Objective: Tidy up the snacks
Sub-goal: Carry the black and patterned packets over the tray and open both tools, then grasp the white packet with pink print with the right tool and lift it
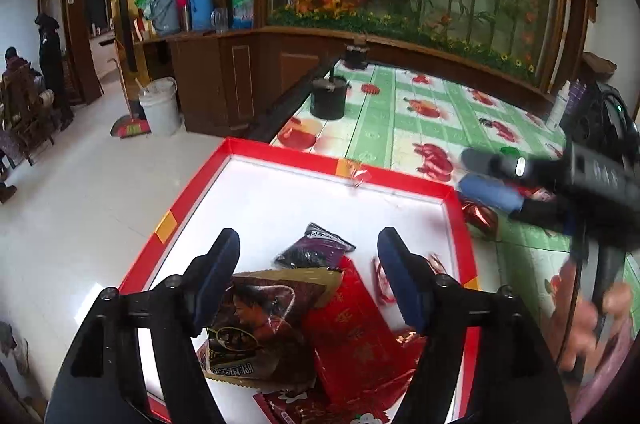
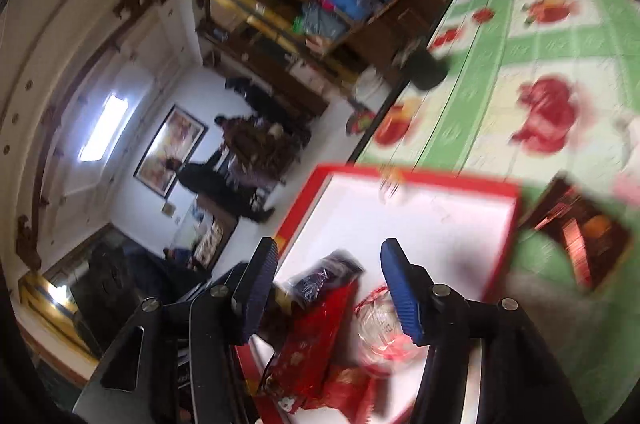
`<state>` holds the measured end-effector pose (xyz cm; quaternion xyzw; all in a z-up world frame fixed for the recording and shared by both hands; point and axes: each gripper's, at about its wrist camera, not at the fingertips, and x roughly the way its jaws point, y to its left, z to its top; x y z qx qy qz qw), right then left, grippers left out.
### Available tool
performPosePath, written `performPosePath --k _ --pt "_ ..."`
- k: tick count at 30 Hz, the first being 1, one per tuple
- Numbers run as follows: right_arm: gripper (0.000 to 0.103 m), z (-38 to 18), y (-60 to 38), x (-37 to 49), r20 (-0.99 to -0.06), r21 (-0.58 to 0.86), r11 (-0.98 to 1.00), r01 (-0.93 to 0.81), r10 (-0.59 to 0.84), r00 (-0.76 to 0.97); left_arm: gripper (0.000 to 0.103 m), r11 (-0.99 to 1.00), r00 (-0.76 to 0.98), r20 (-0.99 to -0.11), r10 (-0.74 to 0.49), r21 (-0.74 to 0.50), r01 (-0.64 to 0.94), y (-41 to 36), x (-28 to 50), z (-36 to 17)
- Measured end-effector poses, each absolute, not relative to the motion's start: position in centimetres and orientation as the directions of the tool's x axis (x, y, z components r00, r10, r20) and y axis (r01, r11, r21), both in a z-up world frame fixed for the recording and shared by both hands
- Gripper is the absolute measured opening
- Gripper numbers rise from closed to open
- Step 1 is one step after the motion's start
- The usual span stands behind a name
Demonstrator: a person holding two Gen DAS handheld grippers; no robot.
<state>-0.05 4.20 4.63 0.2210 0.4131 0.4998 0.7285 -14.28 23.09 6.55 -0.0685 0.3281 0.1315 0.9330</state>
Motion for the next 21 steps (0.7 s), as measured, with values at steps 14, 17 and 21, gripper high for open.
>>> performPosePath --k 14,17,21 --pt "0.056 1.0 -4.3 8.3 -0.572 0.662 0.706 -0.253 0.694 0.437 0.073 0.996 0.773 -0.632 0.065 -0.008 -0.090 17.2 -14.5 6.4" --pt "0.058 1.5 -3.5 7.9 -0.629 0.555 0.794 -0.248 0.595 0.501 0.073 0.996 0.765 -0.642 0.048 -0.024 -0.083 17.0 -14.4 6.2" --pt "0.056 0.8 -1.7 7.6 -0.677 0.444 0.856 -0.266 0.515 0.526 0.073 0.996 0.753 -0.658 0.025 -0.046 -0.074 16.6 -14.2 6.0"
